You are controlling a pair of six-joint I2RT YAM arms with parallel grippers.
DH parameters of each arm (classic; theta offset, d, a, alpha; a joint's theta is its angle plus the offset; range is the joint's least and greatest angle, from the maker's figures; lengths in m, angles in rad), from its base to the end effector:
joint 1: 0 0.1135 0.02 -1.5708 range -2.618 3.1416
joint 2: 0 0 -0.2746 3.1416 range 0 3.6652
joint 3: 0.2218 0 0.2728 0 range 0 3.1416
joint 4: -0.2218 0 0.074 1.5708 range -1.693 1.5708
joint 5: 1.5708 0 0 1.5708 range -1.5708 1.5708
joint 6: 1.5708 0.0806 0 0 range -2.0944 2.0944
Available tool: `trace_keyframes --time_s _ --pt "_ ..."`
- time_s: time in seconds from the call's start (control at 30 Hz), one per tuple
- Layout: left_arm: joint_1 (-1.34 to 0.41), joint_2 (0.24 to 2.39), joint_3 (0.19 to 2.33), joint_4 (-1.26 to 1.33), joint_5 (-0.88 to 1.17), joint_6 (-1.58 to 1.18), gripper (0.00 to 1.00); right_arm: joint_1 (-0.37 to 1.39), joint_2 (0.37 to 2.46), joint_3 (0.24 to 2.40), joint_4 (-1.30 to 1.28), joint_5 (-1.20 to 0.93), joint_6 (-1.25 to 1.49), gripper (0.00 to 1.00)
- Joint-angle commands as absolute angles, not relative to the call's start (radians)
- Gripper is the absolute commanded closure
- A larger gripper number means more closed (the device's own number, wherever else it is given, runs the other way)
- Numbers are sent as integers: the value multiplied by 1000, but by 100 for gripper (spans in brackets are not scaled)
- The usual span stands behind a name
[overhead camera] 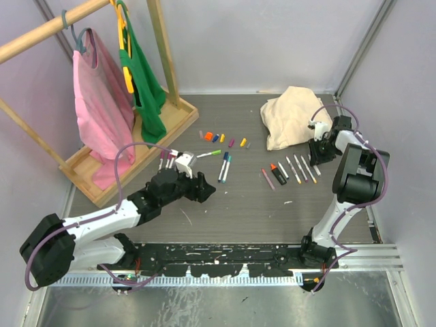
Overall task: Open the pen caps
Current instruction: Place the pen at the center of the board.
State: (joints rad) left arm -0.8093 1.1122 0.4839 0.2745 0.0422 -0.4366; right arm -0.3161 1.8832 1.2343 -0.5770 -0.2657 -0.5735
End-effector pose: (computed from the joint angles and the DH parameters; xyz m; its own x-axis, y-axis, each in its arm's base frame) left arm 0.2004 -0.2151 0.1983 -0.5340 -0.0521 -0.8439 0.5790 0.7048 -0.4099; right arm 0.3906 -0.1055 0.1190 -0.8683 -0.2668 -0.4181 -0.3042 0.9523 0.0241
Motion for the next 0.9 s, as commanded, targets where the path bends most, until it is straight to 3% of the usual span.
trace_keyframes --time_s 0.0,0.53,0.87 --pt "-803 1091 476 341 48 -451 32 -316 1876 1255 -578 -266 -580 68" --pt "-801 1171 525 322 55 -453 31 -318 1731 1239 -572 -288 -571 61" --pt "-802 1399 754 72 -52 -468 33 -318 1464 1227 -614 -483 -525 60"
